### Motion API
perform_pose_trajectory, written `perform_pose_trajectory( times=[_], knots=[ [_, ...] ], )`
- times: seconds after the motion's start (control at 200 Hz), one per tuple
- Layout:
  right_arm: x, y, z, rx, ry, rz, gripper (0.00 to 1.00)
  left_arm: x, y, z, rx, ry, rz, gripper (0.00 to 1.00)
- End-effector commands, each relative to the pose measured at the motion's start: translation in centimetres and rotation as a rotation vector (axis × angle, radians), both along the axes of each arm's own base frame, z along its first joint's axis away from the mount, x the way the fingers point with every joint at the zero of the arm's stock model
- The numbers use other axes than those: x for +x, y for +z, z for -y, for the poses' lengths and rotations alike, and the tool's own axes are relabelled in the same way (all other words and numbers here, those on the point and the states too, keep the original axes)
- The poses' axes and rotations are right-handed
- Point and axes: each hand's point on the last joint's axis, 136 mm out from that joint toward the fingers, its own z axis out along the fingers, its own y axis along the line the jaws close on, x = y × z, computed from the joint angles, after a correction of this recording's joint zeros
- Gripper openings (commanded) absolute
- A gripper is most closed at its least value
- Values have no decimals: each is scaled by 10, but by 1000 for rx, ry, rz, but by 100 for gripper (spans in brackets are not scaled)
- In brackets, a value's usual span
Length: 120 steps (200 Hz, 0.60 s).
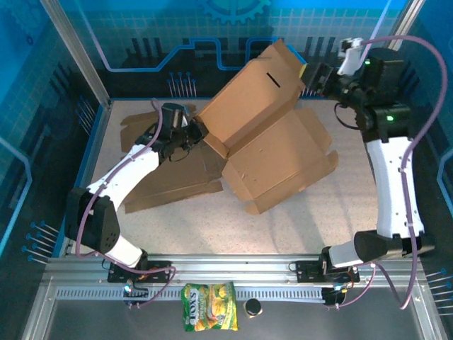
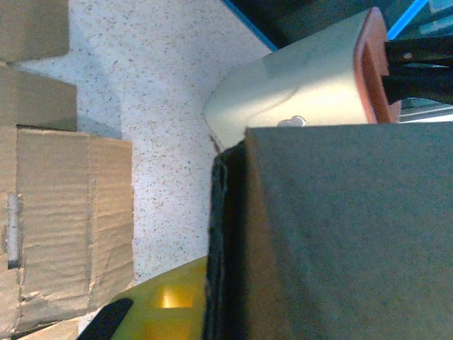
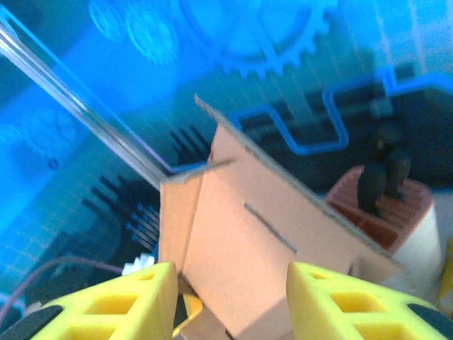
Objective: Fold the paper box
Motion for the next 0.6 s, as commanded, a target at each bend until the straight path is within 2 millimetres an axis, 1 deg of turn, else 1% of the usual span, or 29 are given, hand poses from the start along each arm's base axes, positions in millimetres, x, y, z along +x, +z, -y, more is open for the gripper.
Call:
perform_pose_trajectory(
  times=[0.0, 0.085, 0.165, 0.205, 0.245, 0.35, 0.44, 0.595],
  knots=[
    [4, 38, 24, 38, -40, 112, 46, 2, 25, 8, -44, -93, 47, 0],
    [19, 39, 38, 50, -48, 111, 46, -1, 25, 7, -36, -122, 41, 0],
    [37, 32, 42, 71, -3, 96, 46, -4, 24, 5, -43, -138, 32, 0],
    [44, 28, 42, 80, 30, 87, 46, -5, 23, 4, -44, -143, 28, 0],
    [49, 25, 37, 89, 76, 83, 45, -6, 22, 3, -43, -145, 20, 0],
    [55, 20, 21, 100, 186, 87, 46, -9, 21, 3, -30, -160, 11, 0],
    [59, 9, 10, 106, 248, 68, 46, -11, 19, 2, -25, -168, 5, 0],
    [59, -6, -10, 121, 350, 31, 46, -13, 17, 1, -19, -173, 0, 0]
  ],
)
